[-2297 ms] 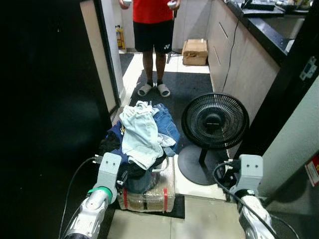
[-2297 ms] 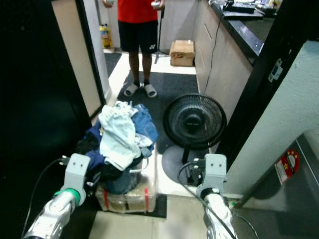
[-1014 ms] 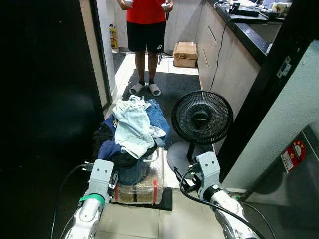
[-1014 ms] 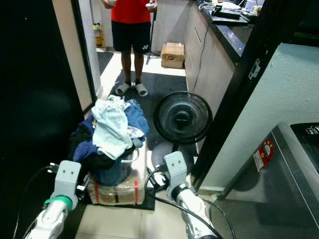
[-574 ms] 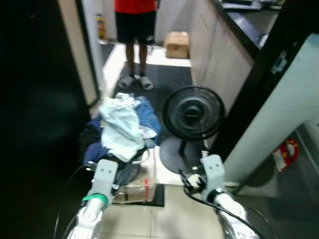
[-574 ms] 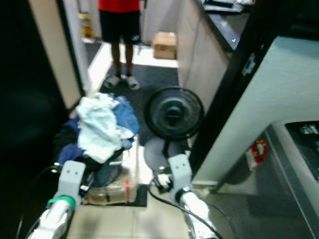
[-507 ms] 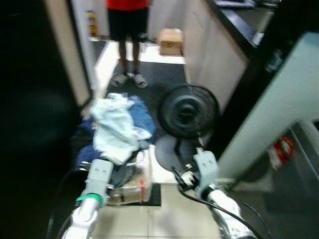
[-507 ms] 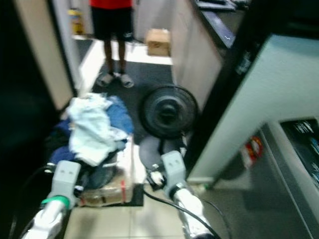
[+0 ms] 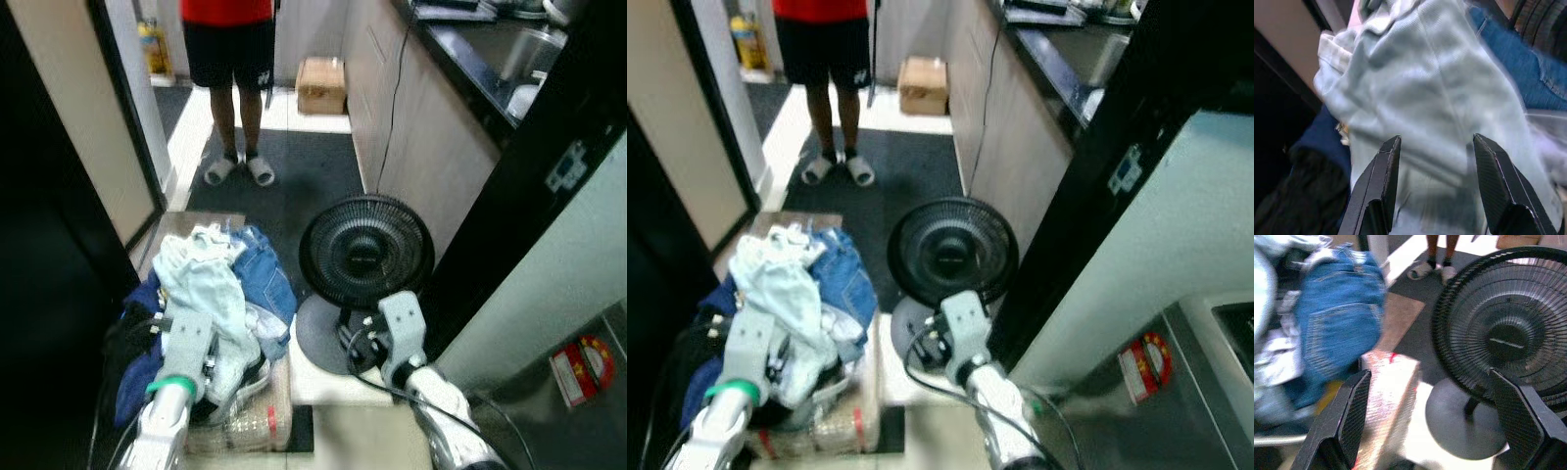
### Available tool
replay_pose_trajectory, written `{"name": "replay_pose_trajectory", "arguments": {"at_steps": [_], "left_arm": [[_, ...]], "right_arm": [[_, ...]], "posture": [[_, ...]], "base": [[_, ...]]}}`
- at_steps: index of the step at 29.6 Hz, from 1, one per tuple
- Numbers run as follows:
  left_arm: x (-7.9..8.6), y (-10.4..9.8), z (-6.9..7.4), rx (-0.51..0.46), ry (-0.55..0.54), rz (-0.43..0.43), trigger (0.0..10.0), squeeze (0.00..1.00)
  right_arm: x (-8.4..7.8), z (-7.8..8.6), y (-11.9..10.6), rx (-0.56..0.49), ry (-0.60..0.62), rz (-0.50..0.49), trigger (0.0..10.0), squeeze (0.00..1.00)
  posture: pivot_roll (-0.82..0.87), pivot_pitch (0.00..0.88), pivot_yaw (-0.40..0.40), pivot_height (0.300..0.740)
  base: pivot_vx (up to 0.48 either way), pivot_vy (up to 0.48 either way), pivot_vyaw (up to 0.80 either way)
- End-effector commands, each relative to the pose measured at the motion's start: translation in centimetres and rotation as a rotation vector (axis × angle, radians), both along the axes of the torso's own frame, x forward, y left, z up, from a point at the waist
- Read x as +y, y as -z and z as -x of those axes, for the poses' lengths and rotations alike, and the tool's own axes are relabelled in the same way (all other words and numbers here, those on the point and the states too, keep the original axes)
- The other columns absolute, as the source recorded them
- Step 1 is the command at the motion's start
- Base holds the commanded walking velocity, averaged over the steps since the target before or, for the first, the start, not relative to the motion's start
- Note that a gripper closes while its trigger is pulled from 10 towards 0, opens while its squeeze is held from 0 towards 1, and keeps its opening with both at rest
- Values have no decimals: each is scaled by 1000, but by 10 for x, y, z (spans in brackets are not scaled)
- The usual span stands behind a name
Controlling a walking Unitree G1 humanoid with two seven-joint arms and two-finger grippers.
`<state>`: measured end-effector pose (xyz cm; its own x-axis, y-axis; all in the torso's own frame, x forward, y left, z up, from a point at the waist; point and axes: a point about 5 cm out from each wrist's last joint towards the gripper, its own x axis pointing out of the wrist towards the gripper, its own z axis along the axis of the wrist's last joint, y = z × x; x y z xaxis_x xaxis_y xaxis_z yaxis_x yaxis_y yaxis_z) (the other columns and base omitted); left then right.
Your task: Clothes washing
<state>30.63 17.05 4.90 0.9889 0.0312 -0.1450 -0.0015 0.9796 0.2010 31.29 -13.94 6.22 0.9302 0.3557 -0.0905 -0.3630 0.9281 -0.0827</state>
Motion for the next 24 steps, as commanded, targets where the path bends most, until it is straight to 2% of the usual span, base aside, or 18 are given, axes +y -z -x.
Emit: {"name": "replay_pose_trajectory", "arguments": {"at_steps": [1,24], "left_arm": [[4,15,11,58,-10,-4,10000,0],[5,18,13,75,-13,-12,10000,0]], "right_arm": [[1,5,8,27,3,-7,10000,0],[1,4,6,12,4,-4,10000,0]], "posture": [[-2,52,8,740],[1,51,8,740]], "base": [[0,0,0],[0,0,0]]}}
